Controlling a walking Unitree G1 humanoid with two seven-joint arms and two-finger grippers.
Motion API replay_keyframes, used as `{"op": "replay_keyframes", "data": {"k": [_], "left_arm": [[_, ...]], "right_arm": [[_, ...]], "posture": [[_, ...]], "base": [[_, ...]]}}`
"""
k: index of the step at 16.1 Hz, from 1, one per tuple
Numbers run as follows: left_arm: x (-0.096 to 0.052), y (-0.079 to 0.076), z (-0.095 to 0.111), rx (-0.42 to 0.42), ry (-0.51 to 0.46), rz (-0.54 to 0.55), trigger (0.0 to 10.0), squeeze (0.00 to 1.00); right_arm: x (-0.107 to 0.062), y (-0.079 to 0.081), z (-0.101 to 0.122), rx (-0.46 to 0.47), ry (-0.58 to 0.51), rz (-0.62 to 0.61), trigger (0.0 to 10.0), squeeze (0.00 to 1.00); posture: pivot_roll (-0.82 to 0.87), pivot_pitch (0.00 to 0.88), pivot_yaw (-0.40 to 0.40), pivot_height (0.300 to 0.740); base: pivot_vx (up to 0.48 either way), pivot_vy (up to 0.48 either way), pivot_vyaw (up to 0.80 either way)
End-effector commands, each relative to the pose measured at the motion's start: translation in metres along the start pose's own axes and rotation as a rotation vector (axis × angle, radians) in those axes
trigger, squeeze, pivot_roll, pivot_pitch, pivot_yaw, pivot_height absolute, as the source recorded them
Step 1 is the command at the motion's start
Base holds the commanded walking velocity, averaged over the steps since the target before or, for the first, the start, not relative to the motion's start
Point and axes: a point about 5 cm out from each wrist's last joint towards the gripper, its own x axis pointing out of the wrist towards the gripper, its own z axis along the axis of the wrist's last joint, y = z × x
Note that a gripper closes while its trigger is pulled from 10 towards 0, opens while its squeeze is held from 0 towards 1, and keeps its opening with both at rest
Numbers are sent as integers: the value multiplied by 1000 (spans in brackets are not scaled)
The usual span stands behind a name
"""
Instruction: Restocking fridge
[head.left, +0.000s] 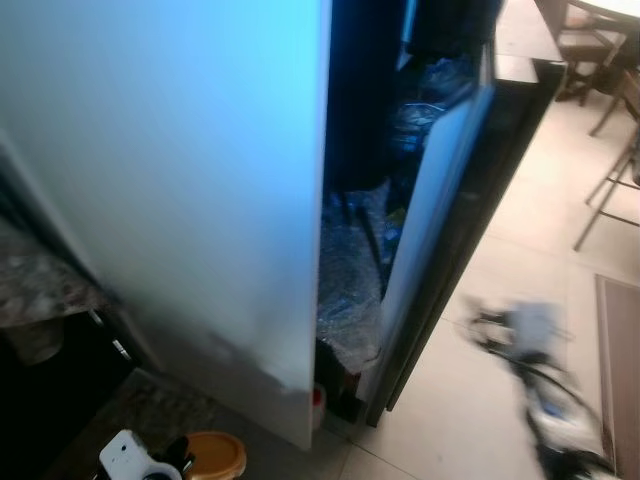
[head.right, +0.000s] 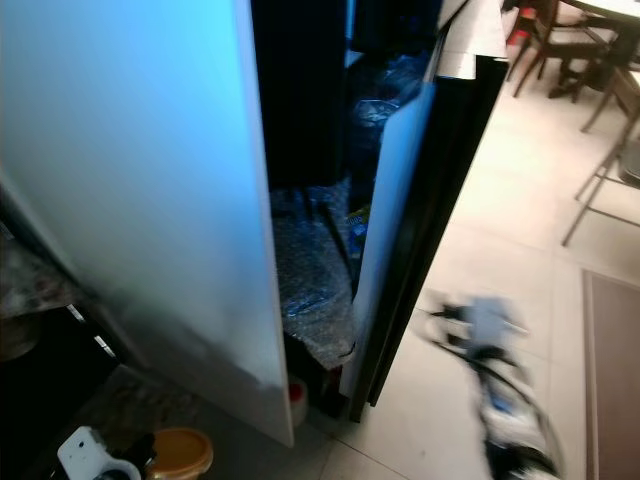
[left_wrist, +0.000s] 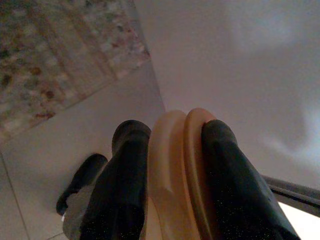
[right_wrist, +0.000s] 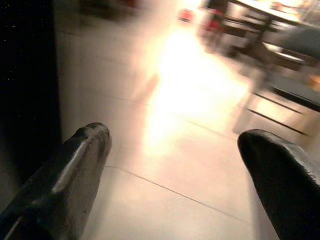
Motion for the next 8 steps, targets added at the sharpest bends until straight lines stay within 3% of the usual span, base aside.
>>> {"op": "replay_keyframes", "data": {"k": [1, 5, 6, 8], "left_arm": [[0, -2, -1, 20, 10, -5, 10000, 0], [1, -4, -2, 28, 13, -9, 10000, 0], [1, -4, -2, 30, 14, -8, 10000, 0], [1, -4, -2, 32, 15, -9, 10000, 0]], "right_arm": [[-6, -5, -11, 17, 47, -59, 10000, 0], [-19, -6, -38, 25, 203, -101, 10000, 0], [-23, 11, -50, 32, 302, -27, 10000, 0], [-28, 29, -63, -10, 431, 65, 10000, 0]], "posture": [[-37, 4, -5, 740], [-37, 0, -4, 740], [-38, 0, -4, 740], [-41, 0, -2, 740]], "base": [[0, 0, 0], [0, 0, 0], [0, 0, 0], [0, 0, 0]]}}
